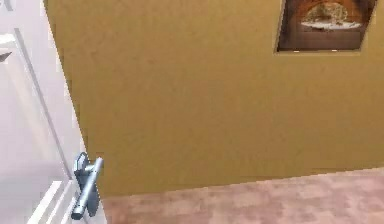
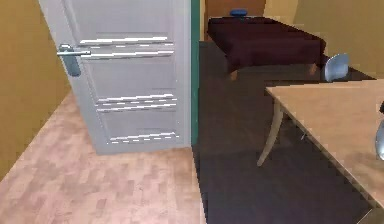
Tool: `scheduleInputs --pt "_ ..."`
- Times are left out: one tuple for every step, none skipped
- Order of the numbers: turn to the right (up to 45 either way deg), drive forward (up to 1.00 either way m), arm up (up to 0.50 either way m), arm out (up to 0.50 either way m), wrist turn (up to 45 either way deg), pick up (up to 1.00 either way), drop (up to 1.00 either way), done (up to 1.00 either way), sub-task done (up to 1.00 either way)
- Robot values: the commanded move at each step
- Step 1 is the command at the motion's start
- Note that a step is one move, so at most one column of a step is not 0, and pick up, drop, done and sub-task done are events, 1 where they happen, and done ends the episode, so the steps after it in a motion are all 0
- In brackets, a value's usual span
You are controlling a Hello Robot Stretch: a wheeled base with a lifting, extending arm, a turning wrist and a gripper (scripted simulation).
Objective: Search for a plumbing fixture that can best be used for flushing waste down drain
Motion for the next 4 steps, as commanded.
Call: scheduleInputs --pt "0.0 0.30 0.00 0.00 0.0 0.00 0.00 0.00 0.00" --pt "6.0 0.00 0.00 0.00 0.0 0.00 0.00 0.00 0.00" --pt "0.0 0.65 0.00 0.00 0.0 0.00 0.00 0.00 0.00" --pt "-45.0 0.00 0.00 0.00 0.0 0.00 0.00 0.00 0.00"
